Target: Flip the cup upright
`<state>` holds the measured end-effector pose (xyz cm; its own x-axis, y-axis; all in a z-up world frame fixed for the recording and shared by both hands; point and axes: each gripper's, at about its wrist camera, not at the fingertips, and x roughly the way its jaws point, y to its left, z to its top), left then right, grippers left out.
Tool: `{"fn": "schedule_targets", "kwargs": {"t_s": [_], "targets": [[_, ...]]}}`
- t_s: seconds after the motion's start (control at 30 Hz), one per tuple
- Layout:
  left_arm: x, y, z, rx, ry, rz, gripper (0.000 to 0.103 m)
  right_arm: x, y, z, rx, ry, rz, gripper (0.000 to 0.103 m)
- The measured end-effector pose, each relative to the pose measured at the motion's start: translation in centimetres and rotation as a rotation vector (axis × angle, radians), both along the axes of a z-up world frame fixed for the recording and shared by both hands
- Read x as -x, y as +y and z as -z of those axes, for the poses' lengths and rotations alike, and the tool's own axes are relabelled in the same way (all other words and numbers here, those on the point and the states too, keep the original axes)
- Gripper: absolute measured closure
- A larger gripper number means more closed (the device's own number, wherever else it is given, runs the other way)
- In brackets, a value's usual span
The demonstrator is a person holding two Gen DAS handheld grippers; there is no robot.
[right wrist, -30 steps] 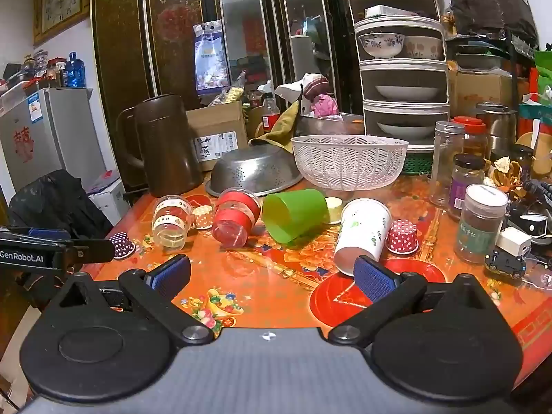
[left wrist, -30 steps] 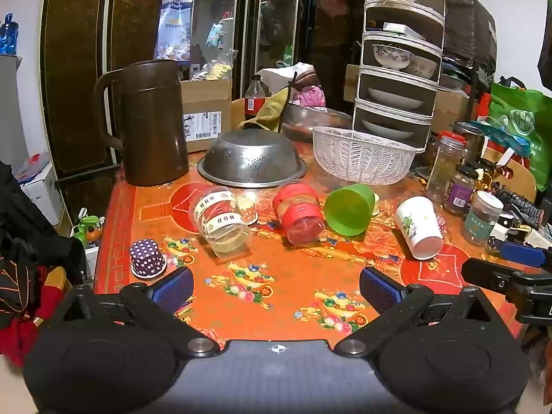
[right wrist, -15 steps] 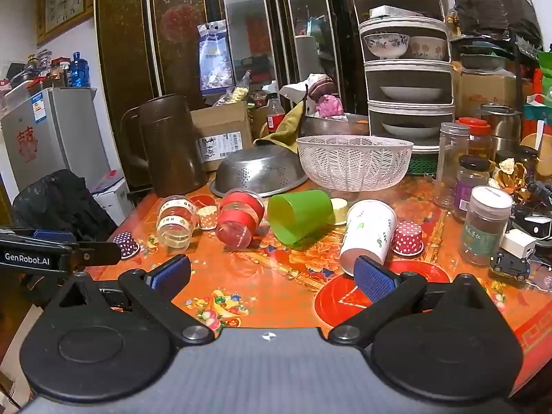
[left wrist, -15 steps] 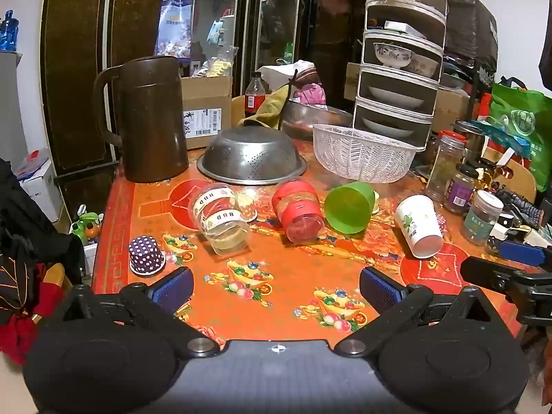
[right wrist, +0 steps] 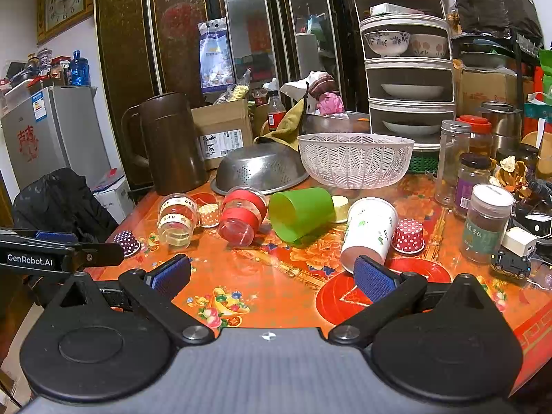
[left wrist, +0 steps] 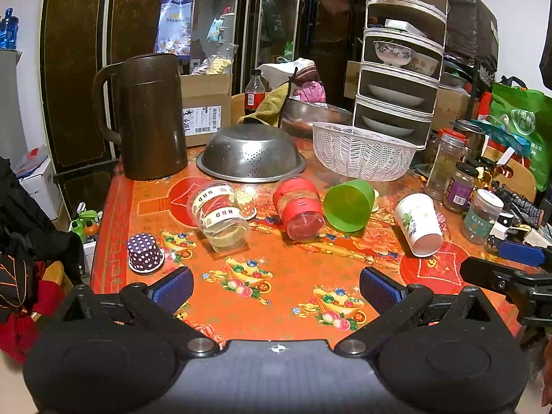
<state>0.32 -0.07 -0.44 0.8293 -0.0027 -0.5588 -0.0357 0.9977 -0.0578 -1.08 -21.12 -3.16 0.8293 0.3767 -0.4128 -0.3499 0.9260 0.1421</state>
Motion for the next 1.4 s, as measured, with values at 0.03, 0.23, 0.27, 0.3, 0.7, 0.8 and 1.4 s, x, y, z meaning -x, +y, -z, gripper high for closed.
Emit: {"fn": "schedule_targets", "kwargs": {"t_s": [0.03, 0.23, 0.27, 0.3, 0.7, 0.8, 1.4], "targets": [[0.0, 0.01, 0.0, 0.0, 0.0, 0.0, 0.0, 0.0, 0.0, -0.01, 0.0, 0.001, 0.001, 0.001], [0.02, 0.02, -0.01, 0.001, 0.001, -0.002, 0.0, 0.0, 0.01, 0.0, 0.0, 0.005, -0.005, 0.001], [0.02, 0.04, 0.0, 0.002, 0.001, -0.002, 0.0, 0.01, -0.01, -0.01, 0.0, 0.006, -0.005, 0.001], [0.03, 0.04, 0.01, 0.004, 0.001, -0.003, 0.0, -0.01, -0.05, -0.03, -0.001, 0.006, -0.006, 0.001], [-0.1, 0.02, 0.08, 0.008, 0.007, -0.006, 0.0, 0.01, 0.01, -0.09, -0.002, 0.006, -0.007, 0.001], [-0.11, 0.0, 0.14, 0.01, 0.009, -0.01, 0.0, 0.0, -0.06, -0.11, -0.004, 0.007, -0.007, 0.001], [-0.2, 0.06, 0.15, 0.013, 0.013, -0.012, 0.0, -0.03, -0.09, -0.12, -0.007, 0.007, -0.005, 0.001]]}}
